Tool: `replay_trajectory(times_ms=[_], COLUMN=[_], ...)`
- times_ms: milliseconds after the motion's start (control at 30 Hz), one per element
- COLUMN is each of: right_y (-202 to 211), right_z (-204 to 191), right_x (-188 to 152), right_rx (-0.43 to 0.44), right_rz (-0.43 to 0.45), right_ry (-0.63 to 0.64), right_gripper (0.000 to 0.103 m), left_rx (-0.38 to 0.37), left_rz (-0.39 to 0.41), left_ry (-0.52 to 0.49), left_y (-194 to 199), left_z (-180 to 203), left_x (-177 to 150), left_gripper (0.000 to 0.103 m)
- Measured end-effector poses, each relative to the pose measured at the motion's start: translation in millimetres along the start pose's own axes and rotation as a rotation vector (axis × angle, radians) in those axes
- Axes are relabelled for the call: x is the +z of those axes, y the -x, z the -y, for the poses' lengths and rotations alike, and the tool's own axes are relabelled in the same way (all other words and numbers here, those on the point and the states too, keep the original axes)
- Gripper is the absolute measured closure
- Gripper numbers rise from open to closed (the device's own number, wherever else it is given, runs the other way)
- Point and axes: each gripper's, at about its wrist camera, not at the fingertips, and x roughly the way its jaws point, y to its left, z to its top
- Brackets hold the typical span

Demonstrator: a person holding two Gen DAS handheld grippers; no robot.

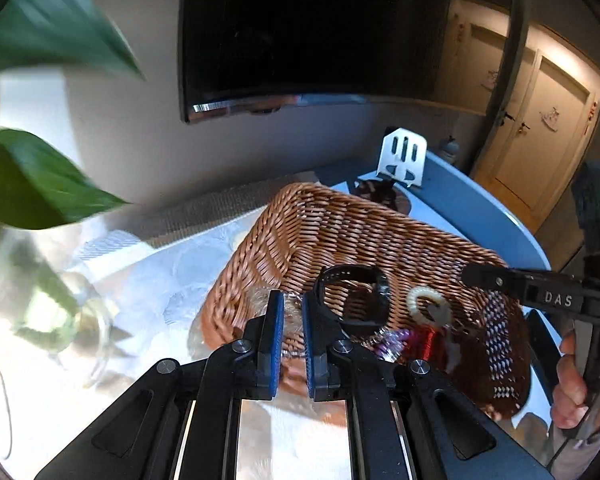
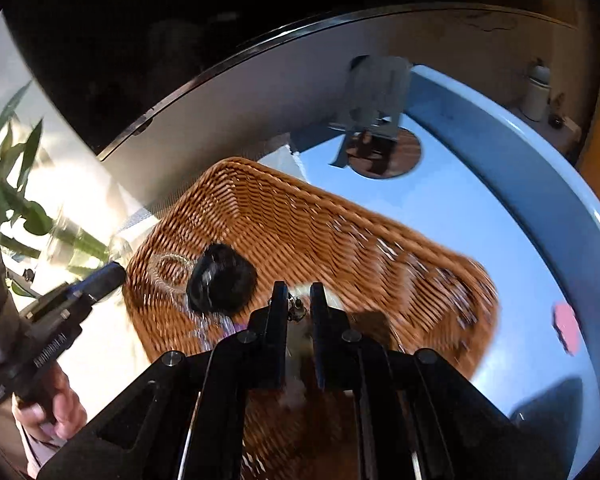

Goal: Organize jewelry
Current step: 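Carry the bead bracelet and charm into the wicker basket and open both tools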

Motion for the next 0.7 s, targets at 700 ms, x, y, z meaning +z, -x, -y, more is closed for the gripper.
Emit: replay_trajectory(times_ms=[700], right_y=[-2], right_z=[0], right_x=[4], right_rx=[-0.035], right_rz=[0.03], right_ry=[-0.004], right_gripper=[0.085], left_rx=[-0.083], left_rz=[0.013], left_ry=[0.018], left_y=[29], left_z=[2], left_x=[-19], left_gripper=[0.07])
